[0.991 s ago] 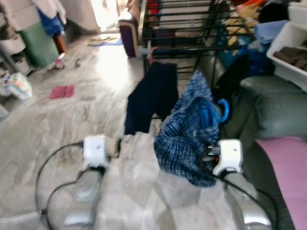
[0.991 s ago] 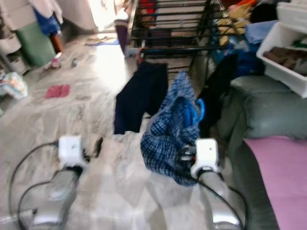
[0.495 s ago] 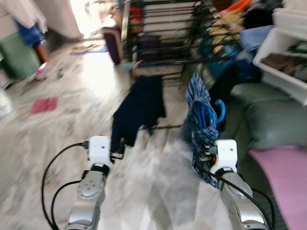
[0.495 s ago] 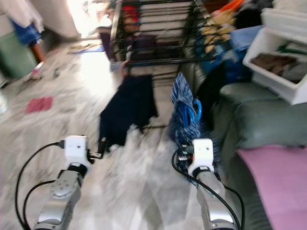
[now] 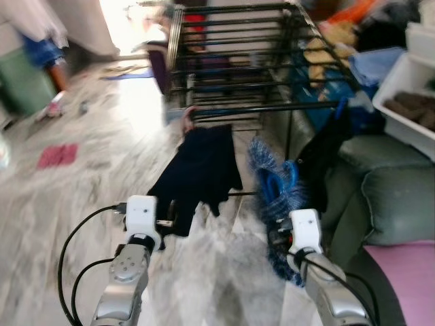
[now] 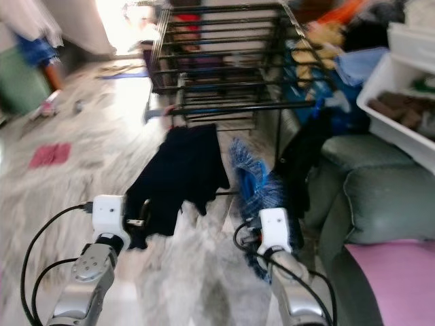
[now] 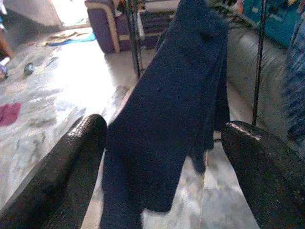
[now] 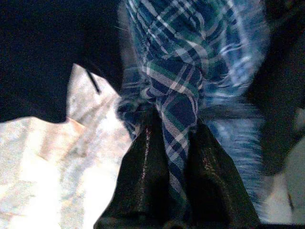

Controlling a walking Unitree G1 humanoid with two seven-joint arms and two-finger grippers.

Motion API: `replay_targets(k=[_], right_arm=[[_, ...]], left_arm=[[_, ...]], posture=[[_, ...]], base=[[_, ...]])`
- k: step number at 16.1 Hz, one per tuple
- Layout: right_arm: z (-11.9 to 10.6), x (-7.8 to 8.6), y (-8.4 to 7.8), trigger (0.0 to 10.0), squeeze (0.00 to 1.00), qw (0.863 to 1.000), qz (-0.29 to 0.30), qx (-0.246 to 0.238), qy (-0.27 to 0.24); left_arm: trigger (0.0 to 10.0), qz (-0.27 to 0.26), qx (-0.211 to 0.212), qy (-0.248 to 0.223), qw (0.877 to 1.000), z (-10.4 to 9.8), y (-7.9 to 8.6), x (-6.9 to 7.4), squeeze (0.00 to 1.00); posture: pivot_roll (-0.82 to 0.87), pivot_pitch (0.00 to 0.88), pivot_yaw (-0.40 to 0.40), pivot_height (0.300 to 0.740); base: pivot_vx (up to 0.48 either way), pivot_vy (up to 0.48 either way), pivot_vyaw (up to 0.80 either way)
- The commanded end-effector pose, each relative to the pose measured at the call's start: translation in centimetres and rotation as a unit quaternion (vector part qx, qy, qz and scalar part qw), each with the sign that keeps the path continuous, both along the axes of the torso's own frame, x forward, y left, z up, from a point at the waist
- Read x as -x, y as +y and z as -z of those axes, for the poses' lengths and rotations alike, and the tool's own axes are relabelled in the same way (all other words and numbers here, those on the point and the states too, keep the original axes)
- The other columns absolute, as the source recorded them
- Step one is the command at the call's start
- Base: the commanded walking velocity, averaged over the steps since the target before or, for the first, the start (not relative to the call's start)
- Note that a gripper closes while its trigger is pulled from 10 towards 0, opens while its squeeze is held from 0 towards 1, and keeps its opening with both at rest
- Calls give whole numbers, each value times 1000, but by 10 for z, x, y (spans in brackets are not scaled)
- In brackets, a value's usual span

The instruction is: Hang hanger

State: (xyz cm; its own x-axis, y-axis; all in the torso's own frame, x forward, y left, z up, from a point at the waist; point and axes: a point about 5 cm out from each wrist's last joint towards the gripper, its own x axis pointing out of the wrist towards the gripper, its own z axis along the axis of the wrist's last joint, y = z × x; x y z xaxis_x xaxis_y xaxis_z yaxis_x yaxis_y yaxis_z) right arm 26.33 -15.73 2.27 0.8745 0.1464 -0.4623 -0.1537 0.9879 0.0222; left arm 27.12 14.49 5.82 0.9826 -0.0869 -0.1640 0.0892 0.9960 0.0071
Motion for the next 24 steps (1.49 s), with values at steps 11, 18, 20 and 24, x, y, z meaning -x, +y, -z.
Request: replay_targets(k=[11,18,20,24], right_arm=[[-8,-9,-15,10000,0,999,47,21,-16],[-6,-6,-20,10000,0,996,93,7,-15],[-4,-4,-19,10000,0,996,94,5,-10],[-5,-4,-17,10000,0,996,83,5,-14]], left_arm=[[10000,26,-10,23,999,6,-9,1,0],[10000,49,11,26,998,7,-17,5,0],[10000,62,21,26,998,6,-21,6,0],[10000,72,20,26,997,6,-22,7,0]], posture=[[-54,0,43,740],[-56,0,43,740],[-57,0,45,740],[-56,0,47,740]], base=[[317,359,0],[292,0,0],[0,0,0],[0,0,-523]])
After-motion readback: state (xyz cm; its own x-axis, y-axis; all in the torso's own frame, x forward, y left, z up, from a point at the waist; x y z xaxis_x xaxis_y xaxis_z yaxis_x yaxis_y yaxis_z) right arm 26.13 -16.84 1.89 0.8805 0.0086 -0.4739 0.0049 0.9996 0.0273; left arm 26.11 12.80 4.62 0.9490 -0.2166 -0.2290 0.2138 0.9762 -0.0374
